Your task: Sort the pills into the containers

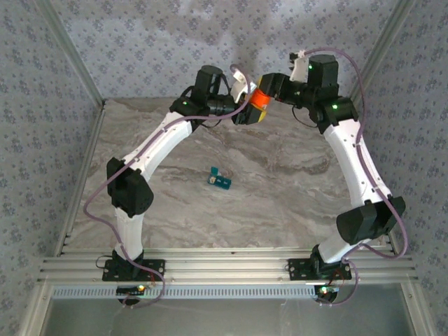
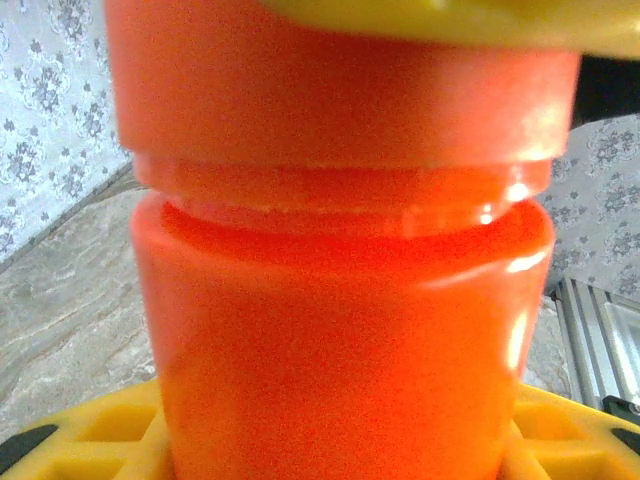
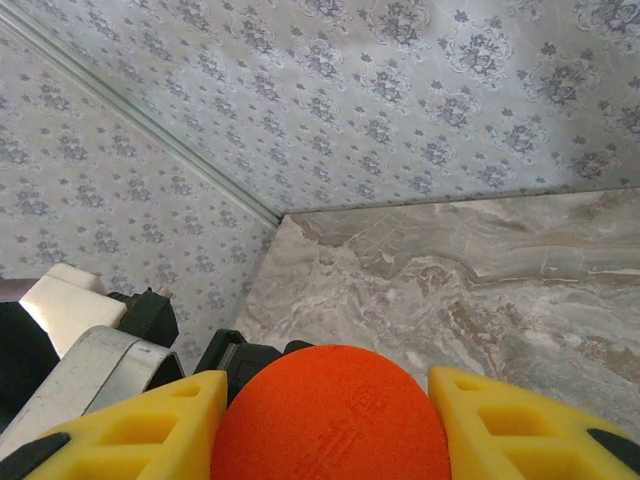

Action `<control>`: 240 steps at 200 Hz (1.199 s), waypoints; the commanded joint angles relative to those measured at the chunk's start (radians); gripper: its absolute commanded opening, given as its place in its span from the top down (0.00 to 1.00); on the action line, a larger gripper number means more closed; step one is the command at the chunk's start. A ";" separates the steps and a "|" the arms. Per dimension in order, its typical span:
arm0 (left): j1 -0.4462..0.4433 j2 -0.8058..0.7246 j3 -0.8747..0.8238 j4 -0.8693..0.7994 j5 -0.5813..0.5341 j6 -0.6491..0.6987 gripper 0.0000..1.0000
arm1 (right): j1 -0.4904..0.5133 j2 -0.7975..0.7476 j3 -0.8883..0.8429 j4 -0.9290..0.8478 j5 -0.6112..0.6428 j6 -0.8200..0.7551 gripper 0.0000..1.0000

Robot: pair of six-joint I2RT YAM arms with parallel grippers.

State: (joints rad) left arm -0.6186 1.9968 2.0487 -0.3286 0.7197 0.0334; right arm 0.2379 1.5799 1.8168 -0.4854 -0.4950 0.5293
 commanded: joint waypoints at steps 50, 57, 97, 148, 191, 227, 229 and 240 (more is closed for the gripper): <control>0.020 -0.071 -0.015 0.100 0.031 -0.006 1.00 | -0.117 -0.009 0.095 0.055 -0.226 0.074 0.23; 0.022 -0.071 -0.015 0.096 0.043 -0.003 1.00 | -0.126 -0.013 0.096 0.062 -0.251 0.061 0.22; 0.031 -0.075 -0.006 0.050 0.101 0.030 1.00 | -0.190 0.020 0.126 0.070 -0.462 -0.011 0.21; 0.039 -0.058 0.056 -0.055 0.178 0.065 1.00 | -0.177 0.088 0.229 -0.076 -0.533 -0.170 0.23; 0.040 -0.055 0.064 -0.070 0.193 0.067 1.00 | -0.121 0.144 0.328 -0.279 -0.480 -0.297 0.24; 0.039 -0.049 0.079 -0.085 0.203 0.067 1.00 | -0.102 0.152 0.340 -0.361 -0.448 -0.352 0.25; 0.039 -0.050 0.079 -0.086 0.204 0.067 1.00 | -0.101 0.152 0.340 -0.361 -0.448 -0.353 0.26; 0.037 -0.048 0.082 -0.088 0.202 0.066 1.00 | -0.097 0.152 0.338 -0.369 -0.445 -0.357 0.27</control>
State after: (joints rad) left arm -0.5842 1.9831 2.0869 -0.4084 0.8841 0.0830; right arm 0.1364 1.7279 2.1197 -0.7765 -0.9546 0.2325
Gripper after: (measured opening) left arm 0.512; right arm 0.741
